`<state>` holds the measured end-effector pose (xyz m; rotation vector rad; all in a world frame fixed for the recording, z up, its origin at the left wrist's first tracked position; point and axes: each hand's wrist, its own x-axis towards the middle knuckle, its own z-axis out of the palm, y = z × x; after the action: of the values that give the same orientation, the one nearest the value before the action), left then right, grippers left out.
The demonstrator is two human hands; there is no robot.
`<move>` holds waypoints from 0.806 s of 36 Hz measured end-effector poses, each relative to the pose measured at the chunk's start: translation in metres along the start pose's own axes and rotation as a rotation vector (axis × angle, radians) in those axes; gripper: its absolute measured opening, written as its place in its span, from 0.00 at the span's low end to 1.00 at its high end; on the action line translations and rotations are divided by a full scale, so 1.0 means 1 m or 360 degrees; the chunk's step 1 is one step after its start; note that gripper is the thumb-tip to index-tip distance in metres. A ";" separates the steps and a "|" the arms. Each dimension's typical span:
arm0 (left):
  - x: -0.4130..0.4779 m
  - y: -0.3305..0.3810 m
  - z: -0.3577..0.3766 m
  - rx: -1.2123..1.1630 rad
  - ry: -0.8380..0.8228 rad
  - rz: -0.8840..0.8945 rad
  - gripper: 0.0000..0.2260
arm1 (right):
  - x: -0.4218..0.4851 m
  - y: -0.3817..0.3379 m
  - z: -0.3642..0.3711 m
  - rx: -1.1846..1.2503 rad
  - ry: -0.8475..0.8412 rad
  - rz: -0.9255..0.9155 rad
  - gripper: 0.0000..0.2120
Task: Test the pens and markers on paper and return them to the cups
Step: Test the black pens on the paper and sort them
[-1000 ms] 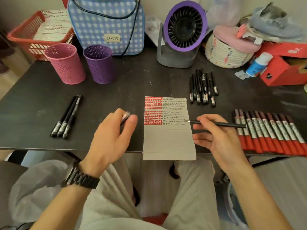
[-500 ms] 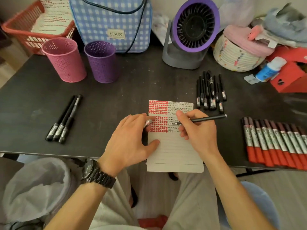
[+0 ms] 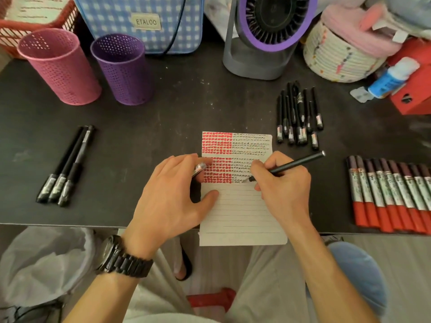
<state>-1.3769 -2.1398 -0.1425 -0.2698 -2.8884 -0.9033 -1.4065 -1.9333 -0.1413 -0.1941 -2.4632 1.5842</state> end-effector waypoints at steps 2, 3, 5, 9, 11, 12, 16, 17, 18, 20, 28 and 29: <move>0.000 0.000 0.000 -0.0004 0.0006 -0.0004 0.25 | 0.000 0.000 0.000 0.0005 -0.0005 -0.0003 0.12; 0.000 0.000 0.000 -0.0002 0.0010 -0.0005 0.24 | 0.000 0.000 0.000 0.0005 -0.0008 -0.0005 0.12; 0.000 0.001 0.000 0.0003 0.0010 -0.0010 0.24 | 0.000 0.000 0.001 0.0013 -0.0008 -0.0008 0.12; 0.000 -0.001 0.000 0.0010 -0.0014 -0.0028 0.25 | 0.000 0.000 0.002 0.0021 -0.0001 -0.0013 0.14; 0.000 -0.001 0.001 0.0013 -0.0027 -0.0031 0.25 | 0.000 0.000 0.002 0.0024 -0.0010 -0.0017 0.14; 0.000 -0.001 0.001 0.0014 -0.0029 -0.0032 0.25 | 0.000 0.000 0.002 0.0024 -0.0012 -0.0015 0.14; 0.000 -0.002 0.001 0.0020 -0.0037 -0.0039 0.26 | -0.001 0.000 0.002 0.0032 -0.0011 -0.0010 0.14; 0.000 -0.002 0.001 0.0018 -0.0044 -0.0040 0.26 | -0.001 0.000 0.002 0.0039 -0.0010 -0.0008 0.14; 0.000 -0.002 0.002 0.0014 -0.0048 -0.0043 0.26 | -0.001 0.000 0.002 0.0048 -0.0011 -0.0005 0.14; 0.000 -0.002 0.001 0.0009 -0.0042 -0.0047 0.26 | -0.001 -0.001 0.003 0.0050 -0.0010 0.0003 0.14; -0.001 0.000 0.000 -0.0005 -0.0051 -0.0059 0.26 | -0.001 -0.002 0.002 0.0053 -0.0011 0.0028 0.14; -0.001 -0.001 0.000 -0.0005 -0.0055 -0.0056 0.26 | -0.001 -0.002 0.002 0.0056 -0.0009 0.0032 0.14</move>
<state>-1.3763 -2.1402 -0.1430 -0.2378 -2.9324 -0.9183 -1.4062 -1.9362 -0.1404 -0.2104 -2.4430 1.6371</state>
